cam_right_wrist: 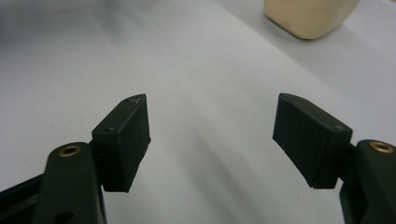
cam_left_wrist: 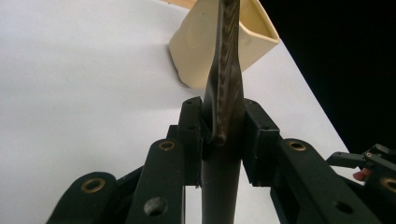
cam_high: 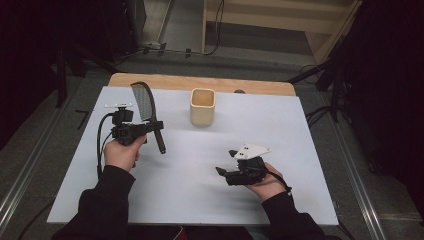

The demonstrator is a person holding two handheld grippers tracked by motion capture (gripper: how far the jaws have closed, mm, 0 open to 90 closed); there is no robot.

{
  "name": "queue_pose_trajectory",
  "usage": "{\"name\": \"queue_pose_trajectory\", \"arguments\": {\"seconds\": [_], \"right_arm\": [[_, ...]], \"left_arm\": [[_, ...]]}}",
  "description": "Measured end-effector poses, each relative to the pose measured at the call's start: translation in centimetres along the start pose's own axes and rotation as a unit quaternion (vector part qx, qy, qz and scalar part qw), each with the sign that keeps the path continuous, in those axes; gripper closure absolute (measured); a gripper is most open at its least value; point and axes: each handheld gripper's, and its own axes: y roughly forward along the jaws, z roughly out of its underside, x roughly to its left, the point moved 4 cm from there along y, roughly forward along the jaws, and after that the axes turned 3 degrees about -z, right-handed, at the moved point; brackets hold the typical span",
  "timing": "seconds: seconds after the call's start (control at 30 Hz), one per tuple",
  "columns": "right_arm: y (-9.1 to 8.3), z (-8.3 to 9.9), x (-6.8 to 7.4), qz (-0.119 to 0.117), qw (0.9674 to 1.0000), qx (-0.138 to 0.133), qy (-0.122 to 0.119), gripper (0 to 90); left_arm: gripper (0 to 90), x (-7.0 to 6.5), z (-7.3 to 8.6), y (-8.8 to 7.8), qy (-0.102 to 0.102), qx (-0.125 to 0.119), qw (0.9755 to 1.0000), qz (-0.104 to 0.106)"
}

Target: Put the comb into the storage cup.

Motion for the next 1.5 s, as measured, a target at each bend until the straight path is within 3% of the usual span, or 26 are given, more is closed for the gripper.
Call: {"name": "queue_pose_trajectory", "arguments": {"seconds": [0.67,1.2,1.5], "right_arm": [[-2.3,2.0,-1.1,0.014,0.9998,0.015,0.003,25.6],[-4.2,3.8,-2.6,0.022,0.9987,0.032,0.033,25.6],[-5.3,4.3,-3.2,0.030,0.9983,0.028,0.040,25.9]], "left_arm": [[72.5,-0.3,-0.6,0.8,0.008,0.005,0.9999,0.006],[72.5,-0.5,-1.4,1.2,0.021,-0.001,0.9997,0.009],[72.5,-0.6,-2.1,1.6,0.030,0.001,0.9995,0.011]]}}
